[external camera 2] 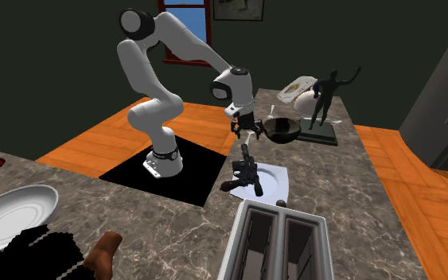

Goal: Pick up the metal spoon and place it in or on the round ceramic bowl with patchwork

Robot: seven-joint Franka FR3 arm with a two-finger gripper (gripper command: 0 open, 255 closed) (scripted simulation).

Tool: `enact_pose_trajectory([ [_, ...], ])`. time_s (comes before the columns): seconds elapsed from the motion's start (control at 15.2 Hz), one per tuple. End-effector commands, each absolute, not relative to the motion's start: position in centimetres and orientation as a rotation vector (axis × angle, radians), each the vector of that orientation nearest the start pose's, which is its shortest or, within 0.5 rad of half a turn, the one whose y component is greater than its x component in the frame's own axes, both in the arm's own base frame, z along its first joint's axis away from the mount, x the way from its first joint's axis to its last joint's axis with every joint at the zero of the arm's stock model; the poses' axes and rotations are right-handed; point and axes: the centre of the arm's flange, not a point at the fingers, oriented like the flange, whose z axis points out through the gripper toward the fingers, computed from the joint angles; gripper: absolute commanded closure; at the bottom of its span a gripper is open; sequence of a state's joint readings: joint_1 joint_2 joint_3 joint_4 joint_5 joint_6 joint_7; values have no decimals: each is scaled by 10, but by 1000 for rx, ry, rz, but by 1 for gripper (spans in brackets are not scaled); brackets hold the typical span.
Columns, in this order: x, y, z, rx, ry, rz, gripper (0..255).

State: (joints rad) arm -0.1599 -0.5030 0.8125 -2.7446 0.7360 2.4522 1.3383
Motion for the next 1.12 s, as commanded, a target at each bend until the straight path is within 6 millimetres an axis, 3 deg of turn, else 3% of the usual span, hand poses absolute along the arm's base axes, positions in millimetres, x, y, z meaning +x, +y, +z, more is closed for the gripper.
enact_pose_trajectory([
  [0.0,319,214,333,-2356,1750,36,0],
  [0.2,319,214,333,-2356,1750,36,0],
  [0.26,319,214,332,-2356,1750,36,255],
  [0.86,319,214,333,-2356,1750,36,255],
  [1.06,319,214,349,-2356,1750,36,255],
])
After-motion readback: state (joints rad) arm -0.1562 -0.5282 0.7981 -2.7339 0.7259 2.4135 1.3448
